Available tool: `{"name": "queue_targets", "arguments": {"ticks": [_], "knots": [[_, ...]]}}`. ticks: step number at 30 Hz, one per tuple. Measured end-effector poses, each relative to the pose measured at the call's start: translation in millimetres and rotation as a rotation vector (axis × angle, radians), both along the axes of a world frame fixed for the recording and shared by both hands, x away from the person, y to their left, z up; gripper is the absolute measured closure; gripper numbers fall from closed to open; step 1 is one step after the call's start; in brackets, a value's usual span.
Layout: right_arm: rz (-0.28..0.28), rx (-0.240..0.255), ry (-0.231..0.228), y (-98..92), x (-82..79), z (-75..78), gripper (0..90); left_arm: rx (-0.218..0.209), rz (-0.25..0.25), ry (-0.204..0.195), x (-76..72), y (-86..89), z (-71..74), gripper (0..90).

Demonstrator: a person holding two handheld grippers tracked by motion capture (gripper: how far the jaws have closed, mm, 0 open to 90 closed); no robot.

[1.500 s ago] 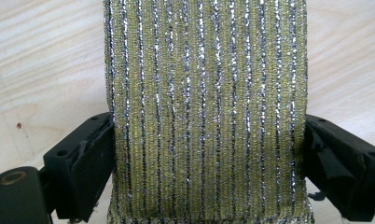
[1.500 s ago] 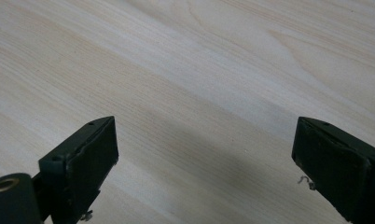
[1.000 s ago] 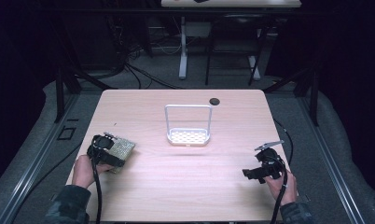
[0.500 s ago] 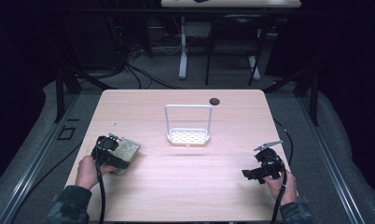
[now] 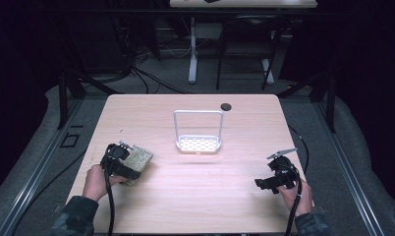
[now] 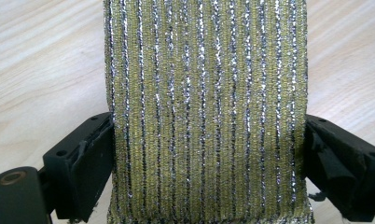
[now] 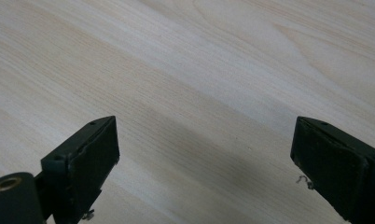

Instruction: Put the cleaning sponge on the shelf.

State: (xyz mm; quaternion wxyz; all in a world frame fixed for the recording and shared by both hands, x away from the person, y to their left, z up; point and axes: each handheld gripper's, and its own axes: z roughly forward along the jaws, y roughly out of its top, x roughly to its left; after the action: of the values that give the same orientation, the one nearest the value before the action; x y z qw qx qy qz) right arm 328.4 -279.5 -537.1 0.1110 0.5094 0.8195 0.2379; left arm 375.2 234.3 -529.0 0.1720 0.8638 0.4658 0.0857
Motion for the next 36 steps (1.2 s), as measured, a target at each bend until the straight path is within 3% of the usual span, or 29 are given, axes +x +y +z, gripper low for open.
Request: {"name": "queue_targets", "arguments": {"ticks": [6, 14, 23, 36], "knots": [[0.0, 0.0, 0.0, 0.0, -0.4, 0.6, 7.3, -0.015, -0.026, -0.002, -3.6, -8.7, 1.7, 9.4], [0.004, 0.0, 0.0, 0.2, 0.2, -0.2, 7.4, -0.003, -0.051, -0.001, -5.1, -17.0, 0.2, 9.4], [0.004, -0.001, 0.002, 0.1, 0.1, -0.2, 7.4, -0.018, -0.11, -0.008, -12.4, -35.3, 4.6, 9.4], [0.005, 0.0, 0.01, 0.6, 0.5, -0.9, 7.5, -0.052, -0.154, -0.013, -17.7, -54.5, 6.9, 9.4]]}}
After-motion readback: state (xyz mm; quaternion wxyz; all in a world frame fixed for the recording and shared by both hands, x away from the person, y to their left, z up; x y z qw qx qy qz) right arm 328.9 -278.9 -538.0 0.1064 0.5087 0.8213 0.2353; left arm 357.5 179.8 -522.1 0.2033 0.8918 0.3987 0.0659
